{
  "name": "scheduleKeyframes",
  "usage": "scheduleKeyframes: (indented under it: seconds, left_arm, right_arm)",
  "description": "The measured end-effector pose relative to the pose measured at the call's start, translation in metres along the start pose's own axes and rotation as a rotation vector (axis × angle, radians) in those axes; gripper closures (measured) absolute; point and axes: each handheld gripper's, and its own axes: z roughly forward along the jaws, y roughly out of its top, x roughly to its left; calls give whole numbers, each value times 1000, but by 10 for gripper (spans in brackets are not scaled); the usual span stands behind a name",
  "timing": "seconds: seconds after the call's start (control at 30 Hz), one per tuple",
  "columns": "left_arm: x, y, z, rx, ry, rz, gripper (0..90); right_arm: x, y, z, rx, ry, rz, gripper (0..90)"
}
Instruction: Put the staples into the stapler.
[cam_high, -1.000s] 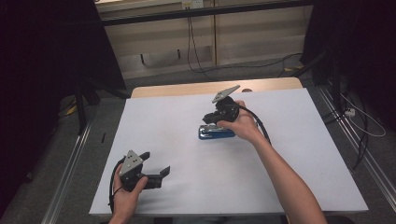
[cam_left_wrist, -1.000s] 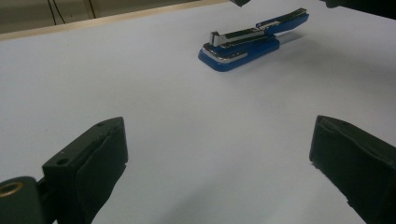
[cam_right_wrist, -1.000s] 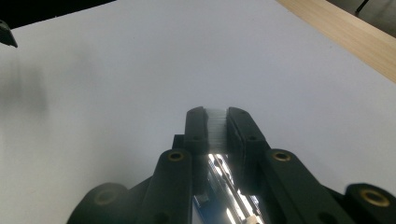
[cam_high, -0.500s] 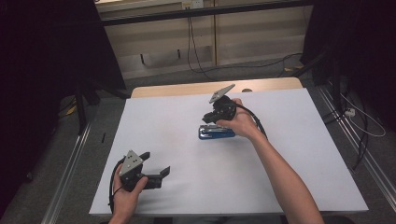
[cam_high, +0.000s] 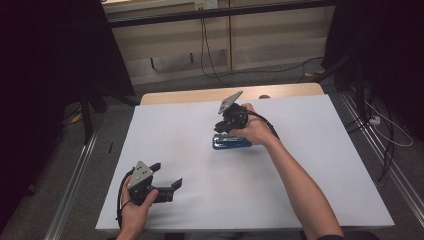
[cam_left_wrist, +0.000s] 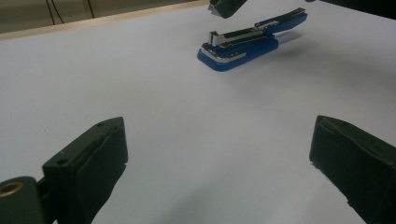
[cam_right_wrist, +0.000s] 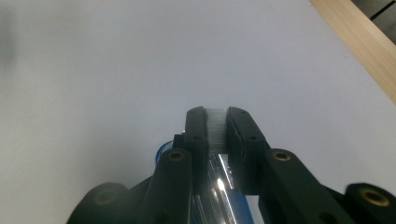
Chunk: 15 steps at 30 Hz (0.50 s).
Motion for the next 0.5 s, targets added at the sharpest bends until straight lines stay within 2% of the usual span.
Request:
scheduleKeyframes:
  seconds: [0.07,0.27,0.33,0.5]
  left_arm:
    - [0,0,0,2,0,1,45]
    - [0,0,1,8,-1,2,45]
    - [-1,0,1,6,-2,-1,45]
    - [0,0,1,3,-3,4,45]
  right_arm:
    - [0,-1,1,13,9,-8,788]
    - [-2,-3,4,-1,51,-14,788]
    - [-5,-4,4,7,56,-34,788]
    - [-9,-6,4,-4,92,-31,789]
